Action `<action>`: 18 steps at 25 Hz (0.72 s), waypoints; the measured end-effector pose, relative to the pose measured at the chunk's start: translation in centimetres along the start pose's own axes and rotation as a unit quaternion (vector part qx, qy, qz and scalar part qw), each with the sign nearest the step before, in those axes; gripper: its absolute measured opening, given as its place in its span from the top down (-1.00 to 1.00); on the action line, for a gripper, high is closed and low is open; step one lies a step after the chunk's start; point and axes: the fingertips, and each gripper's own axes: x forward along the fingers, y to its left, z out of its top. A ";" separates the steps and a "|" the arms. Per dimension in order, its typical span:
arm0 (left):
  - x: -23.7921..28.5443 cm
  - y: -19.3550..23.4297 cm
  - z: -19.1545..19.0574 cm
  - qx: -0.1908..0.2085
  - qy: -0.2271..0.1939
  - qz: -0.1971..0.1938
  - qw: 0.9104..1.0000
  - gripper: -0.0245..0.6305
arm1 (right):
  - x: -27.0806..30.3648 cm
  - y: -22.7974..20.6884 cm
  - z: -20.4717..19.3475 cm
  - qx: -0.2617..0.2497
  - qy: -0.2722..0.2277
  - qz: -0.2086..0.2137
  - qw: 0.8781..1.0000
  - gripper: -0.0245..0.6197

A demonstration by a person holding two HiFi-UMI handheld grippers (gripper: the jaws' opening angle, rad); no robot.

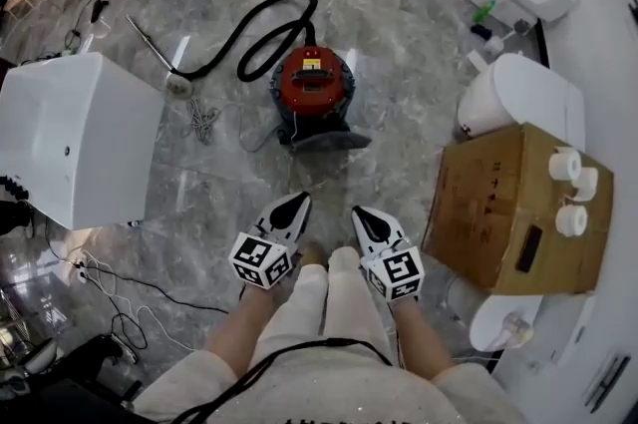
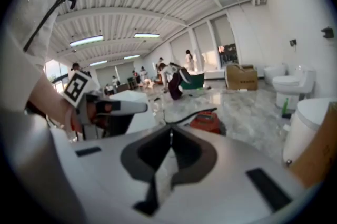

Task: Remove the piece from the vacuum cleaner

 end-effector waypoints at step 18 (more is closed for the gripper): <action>11.4 8.9 -6.1 0.005 0.093 0.126 0.988 0.73 | 12.0 -10.3 -4.0 -0.054 0.099 0.070 0.991 0.88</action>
